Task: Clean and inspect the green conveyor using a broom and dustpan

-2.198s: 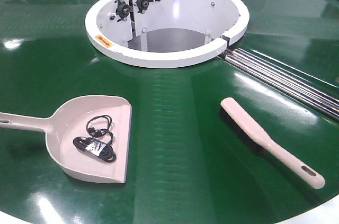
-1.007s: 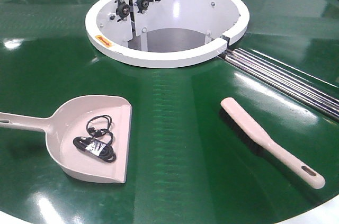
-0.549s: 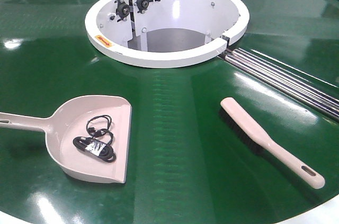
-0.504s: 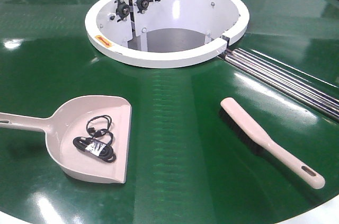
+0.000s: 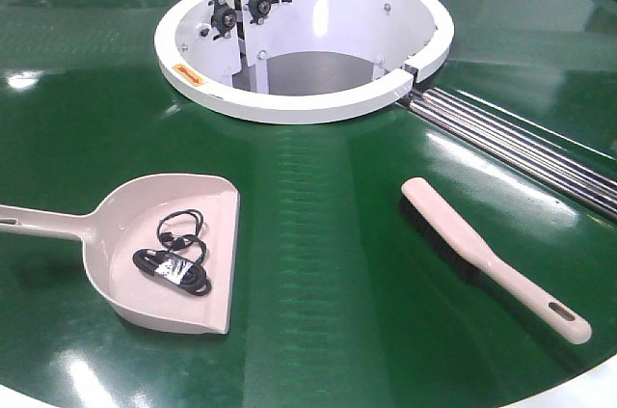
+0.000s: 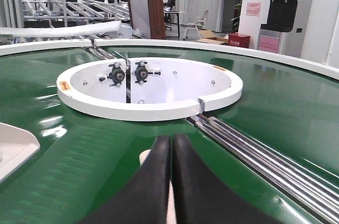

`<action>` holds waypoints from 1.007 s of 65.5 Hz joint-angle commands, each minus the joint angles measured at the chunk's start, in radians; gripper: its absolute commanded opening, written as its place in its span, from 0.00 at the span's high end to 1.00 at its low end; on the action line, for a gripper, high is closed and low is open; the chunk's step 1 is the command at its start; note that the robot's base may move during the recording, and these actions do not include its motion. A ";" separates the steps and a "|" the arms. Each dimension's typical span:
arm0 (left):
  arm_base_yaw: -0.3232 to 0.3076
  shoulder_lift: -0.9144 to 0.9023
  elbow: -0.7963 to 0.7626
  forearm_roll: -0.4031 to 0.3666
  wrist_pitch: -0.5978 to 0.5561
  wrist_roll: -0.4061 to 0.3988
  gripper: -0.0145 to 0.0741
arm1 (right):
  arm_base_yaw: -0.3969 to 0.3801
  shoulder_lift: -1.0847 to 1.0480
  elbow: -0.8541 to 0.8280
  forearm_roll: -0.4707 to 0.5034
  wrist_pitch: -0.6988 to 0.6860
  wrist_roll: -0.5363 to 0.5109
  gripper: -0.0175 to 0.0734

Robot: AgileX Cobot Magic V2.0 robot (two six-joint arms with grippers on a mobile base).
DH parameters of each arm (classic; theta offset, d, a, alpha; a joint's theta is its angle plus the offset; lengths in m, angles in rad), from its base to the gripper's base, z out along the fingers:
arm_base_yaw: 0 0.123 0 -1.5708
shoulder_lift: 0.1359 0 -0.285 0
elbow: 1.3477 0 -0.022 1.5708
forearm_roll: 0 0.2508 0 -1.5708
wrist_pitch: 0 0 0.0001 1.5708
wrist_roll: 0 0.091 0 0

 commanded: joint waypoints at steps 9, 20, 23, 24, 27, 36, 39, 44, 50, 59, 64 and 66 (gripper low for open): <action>-0.001 -0.015 0.010 0.002 -0.070 -0.020 0.84 | 0.001 0.020 -0.026 0.000 -0.074 -0.011 0.82; -0.001 -0.014 0.009 0.002 -0.070 -0.020 0.84 | 0.001 0.020 -0.026 0.000 -0.074 -0.011 0.82; -0.001 -0.014 0.009 0.002 -0.070 -0.020 0.84 | 0.001 0.020 -0.026 0.000 -0.074 -0.011 0.82; -0.001 -0.014 0.009 0.002 -0.070 -0.020 0.84 | 0.001 0.020 -0.026 0.000 -0.074 -0.011 0.82; -0.001 -0.014 0.009 0.002 -0.070 -0.020 0.84 | 0.001 0.020 -0.026 0.000 -0.074 -0.011 0.82; -0.001 -0.014 0.009 0.002 -0.070 -0.020 0.84 | 0.001 0.020 -0.026 0.000 -0.073 -0.011 0.82; -0.001 -0.014 0.009 0.002 -0.070 -0.020 0.84 | 0.001 0.020 -0.026 0.000 -0.073 -0.011 0.82; -0.001 -0.014 0.009 0.002 -0.070 -0.020 0.84 | 0.001 0.020 -0.026 0.000 -0.073 -0.011 0.82; -0.001 -0.014 0.009 0.002 -0.070 -0.020 0.84 | 0.001 0.020 -0.026 0.000 -0.073 -0.011 0.82; -0.001 -0.014 0.009 0.002 -0.070 -0.020 0.84 | 0.000 0.020 -0.026 0.000 -0.073 -0.012 0.82; -0.001 -0.014 0.009 0.002 -0.070 -0.020 0.84 | -0.011 0.020 -0.026 -0.032 -0.071 -0.028 0.82; -0.001 -0.014 0.009 0.002 -0.070 -0.020 0.84 | -0.023 0.020 -0.026 -0.047 -0.069 -0.030 0.82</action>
